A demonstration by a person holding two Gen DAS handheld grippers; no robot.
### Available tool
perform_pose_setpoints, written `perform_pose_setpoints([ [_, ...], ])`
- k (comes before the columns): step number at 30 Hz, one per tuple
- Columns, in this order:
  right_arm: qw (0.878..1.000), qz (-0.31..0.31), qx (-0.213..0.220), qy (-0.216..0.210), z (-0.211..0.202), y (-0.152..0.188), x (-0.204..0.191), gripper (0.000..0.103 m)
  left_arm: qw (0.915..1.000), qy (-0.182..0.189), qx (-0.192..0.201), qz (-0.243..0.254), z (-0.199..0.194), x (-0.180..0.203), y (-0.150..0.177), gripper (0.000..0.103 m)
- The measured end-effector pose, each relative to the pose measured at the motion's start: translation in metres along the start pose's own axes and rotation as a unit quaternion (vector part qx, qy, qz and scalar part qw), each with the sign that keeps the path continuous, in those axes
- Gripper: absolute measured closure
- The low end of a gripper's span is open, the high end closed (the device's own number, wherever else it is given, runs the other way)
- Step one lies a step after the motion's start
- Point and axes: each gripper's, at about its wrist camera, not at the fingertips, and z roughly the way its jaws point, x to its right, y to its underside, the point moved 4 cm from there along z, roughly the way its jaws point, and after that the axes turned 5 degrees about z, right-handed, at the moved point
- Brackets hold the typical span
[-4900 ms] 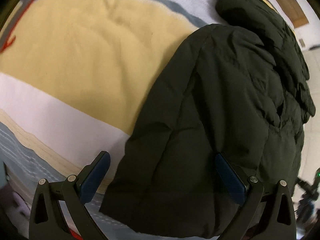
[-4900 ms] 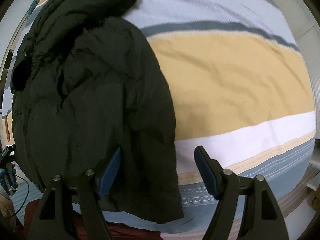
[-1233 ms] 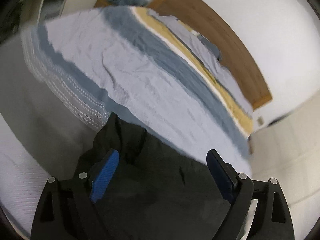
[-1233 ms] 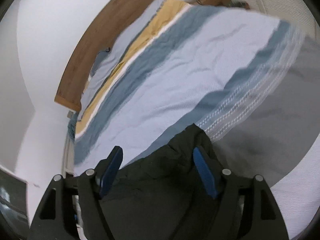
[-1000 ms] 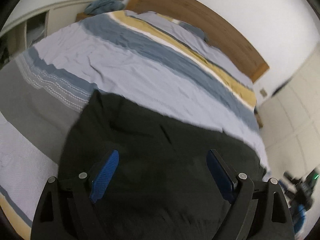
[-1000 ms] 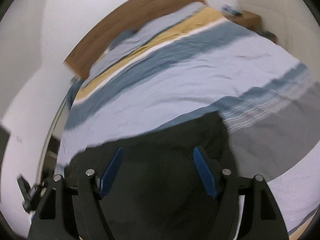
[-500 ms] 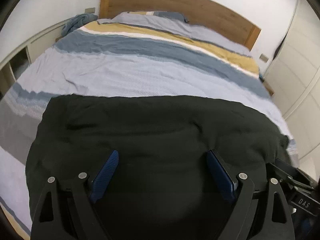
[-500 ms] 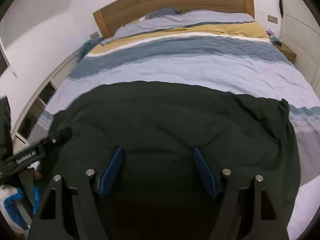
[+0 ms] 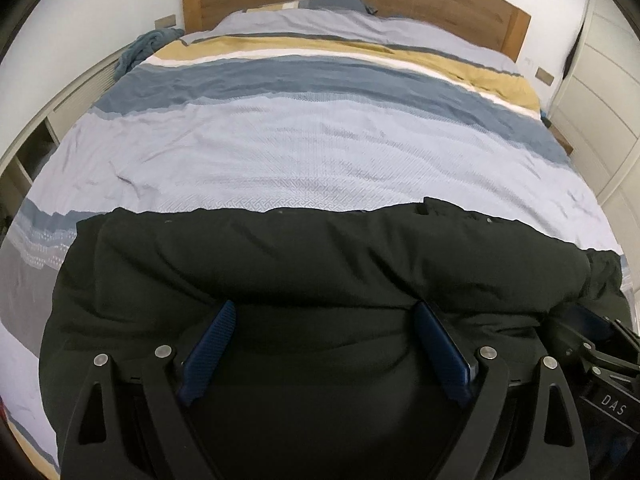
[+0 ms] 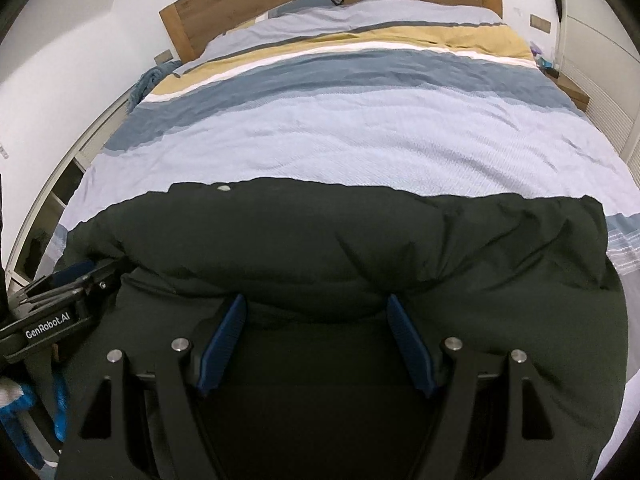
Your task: Fold large clothes
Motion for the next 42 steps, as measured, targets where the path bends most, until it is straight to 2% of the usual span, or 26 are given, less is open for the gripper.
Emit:
perform_pose_setpoints([
  [7,1.000,0.001,-0.010,0.005,0.014,-0.009,0.003,0.031,0.9999,-0.006,-0.013,0.004,0.015,0.002,-0.008,0.010],
  [12,1.000,0.000,-0.016,0.002,0.017,-0.016,0.014,0.031,0.9991,0.015,-0.030,-0.025,0.027,-0.015,-0.009,0.002],
  [15,1.000,0.002,-0.016,0.011,0.014,-0.017,0.031,0.031,0.9984,0.018,-0.036,-0.040,0.029,-0.032,-0.008,0.000],
  [18,0.999,0.022,-0.023,0.030,0.013,-0.019,0.063,0.031,0.9977,0.014,-0.045,-0.050,0.032,-0.052,-0.007,0.000],
  [21,0.997,0.049,-0.033,0.046,0.012,-0.020,0.092,0.031,0.9961,-0.007,-0.058,-0.065,0.034,-0.076,-0.005,0.000],
  [24,0.995,0.052,-0.039,0.082,0.004,-0.022,0.111,0.031,0.9933,-0.045,-0.067,-0.083,0.029,-0.104,-0.004,0.000],
  [26,0.993,0.052,-0.032,0.097,-0.009,-0.023,0.119,0.031,0.9922,-0.067,-0.056,-0.089,0.013,-0.120,-0.002,0.001],
  [29,0.994,0.051,-0.012,0.097,-0.033,-0.022,0.123,0.031,0.9940,-0.070,-0.028,-0.079,-0.018,-0.129,0.005,0.001],
  [34,0.997,0.022,0.014,0.075,-0.073,-0.006,0.104,0.031,0.9990,-0.029,0.006,-0.035,-0.059,-0.117,0.029,0.002],
  [37,0.998,0.014,0.023,0.055,-0.087,0.008,0.089,0.031,0.9997,-0.007,0.011,-0.020,-0.070,-0.105,0.045,0.002],
  [42,0.999,0.020,0.012,0.039,-0.078,0.037,0.080,0.031,0.9995,-0.015,0.013,-0.023,-0.065,-0.100,0.069,0.002],
])
